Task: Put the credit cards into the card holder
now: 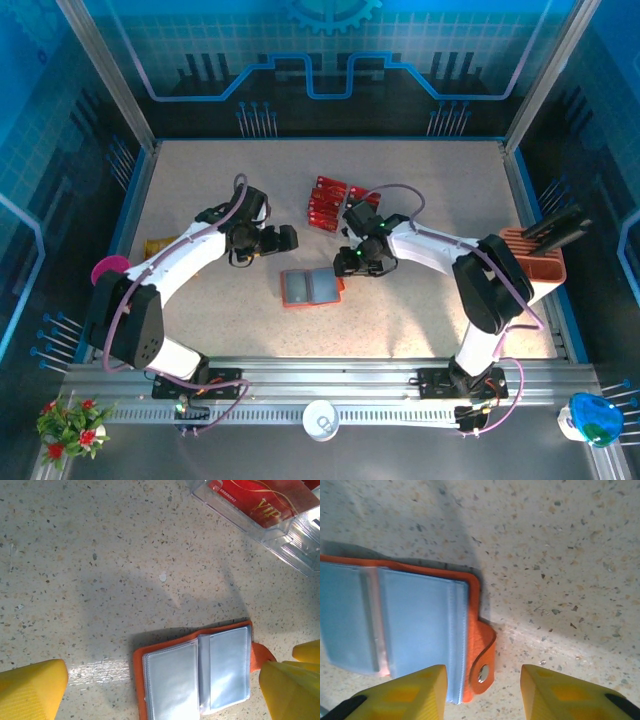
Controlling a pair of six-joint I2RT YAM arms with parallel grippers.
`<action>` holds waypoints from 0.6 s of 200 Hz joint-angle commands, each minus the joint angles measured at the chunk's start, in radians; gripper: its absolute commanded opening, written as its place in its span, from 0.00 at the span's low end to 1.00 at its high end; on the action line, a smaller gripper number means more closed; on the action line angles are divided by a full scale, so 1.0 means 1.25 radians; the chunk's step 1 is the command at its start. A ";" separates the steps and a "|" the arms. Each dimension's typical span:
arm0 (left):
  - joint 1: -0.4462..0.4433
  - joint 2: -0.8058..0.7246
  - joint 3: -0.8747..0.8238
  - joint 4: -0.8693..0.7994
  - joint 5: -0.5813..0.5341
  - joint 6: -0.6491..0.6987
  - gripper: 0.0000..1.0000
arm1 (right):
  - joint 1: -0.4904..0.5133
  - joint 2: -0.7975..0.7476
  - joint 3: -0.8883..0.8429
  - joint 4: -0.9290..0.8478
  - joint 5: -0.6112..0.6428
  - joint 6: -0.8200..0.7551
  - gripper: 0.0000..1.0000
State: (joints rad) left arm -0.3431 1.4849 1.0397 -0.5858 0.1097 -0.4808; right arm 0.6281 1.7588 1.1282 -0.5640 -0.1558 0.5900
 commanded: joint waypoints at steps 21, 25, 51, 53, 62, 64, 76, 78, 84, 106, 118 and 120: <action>-0.008 0.022 0.026 -0.002 0.029 -0.008 0.99 | 0.007 0.061 0.035 -0.014 0.005 -0.012 0.39; -0.009 0.024 0.027 -0.001 0.028 -0.008 0.99 | 0.007 0.064 0.038 -0.014 0.004 -0.012 0.38; -0.020 0.037 0.032 0.000 0.029 -0.009 0.99 | 0.000 0.080 0.051 -0.013 0.013 -0.012 0.14; -0.021 0.039 0.032 0.000 0.029 -0.010 0.99 | -0.001 0.080 0.051 -0.013 0.014 -0.012 0.12; -0.026 0.044 0.034 0.002 0.028 -0.010 0.99 | -0.007 0.077 0.049 -0.011 0.016 -0.011 0.03; -0.027 0.045 0.035 0.002 0.028 -0.010 0.99 | -0.009 0.076 0.048 -0.011 0.017 -0.010 0.01; -0.033 0.051 0.037 0.004 0.029 -0.012 0.99 | -0.018 0.069 0.041 -0.009 0.020 -0.008 0.00; -0.034 0.052 0.039 0.005 0.028 -0.012 0.99 | -0.020 0.069 0.038 -0.009 0.021 -0.008 0.00; -0.036 0.056 0.039 0.006 0.029 -0.012 0.99 | -0.026 0.061 0.032 -0.009 0.024 -0.008 0.00; -0.044 0.069 0.045 0.010 0.029 -0.013 0.99 | -0.052 0.040 0.004 -0.007 0.032 -0.006 0.00; -0.046 0.076 0.048 0.012 0.031 -0.013 0.99 | -0.066 0.025 -0.013 -0.004 0.035 -0.004 0.00; -0.047 0.078 0.048 0.013 0.031 -0.013 0.99 | -0.068 0.022 -0.016 -0.004 0.035 -0.004 0.00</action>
State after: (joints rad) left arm -0.3912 1.5558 1.0622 -0.5777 0.1246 -0.4812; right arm 0.5808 1.8393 1.1500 -0.5556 -0.1375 0.5789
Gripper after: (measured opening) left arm 0.992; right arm 0.059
